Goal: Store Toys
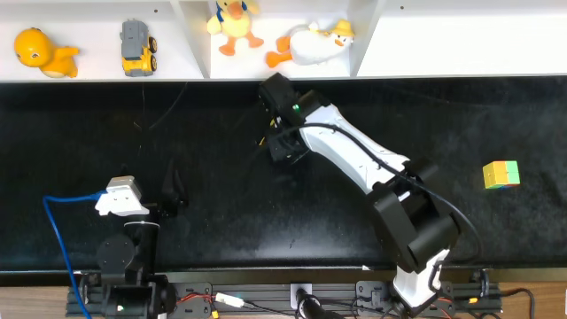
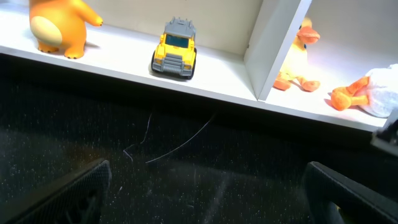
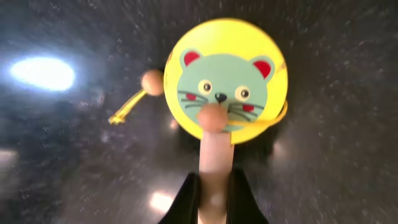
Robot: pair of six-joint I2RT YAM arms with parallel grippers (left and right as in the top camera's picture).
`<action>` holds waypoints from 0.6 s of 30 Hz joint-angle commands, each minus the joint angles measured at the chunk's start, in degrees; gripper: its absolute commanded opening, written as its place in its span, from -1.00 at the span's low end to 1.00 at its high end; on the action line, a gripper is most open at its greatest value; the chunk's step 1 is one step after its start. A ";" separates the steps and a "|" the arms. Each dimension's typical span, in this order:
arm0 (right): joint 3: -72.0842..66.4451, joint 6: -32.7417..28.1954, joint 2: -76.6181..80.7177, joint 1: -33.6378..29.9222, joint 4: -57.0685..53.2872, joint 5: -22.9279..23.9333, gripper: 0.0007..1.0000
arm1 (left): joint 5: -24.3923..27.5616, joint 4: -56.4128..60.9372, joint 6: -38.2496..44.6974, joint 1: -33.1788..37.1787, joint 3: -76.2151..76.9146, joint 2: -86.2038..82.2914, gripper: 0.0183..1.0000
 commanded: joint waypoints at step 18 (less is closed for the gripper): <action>-9.55 9.88 -29.81 -0.39 -13.16 9.03 -0.91 | 0.74 0.31 -0.42 0.59 -0.50 -0.59 1.00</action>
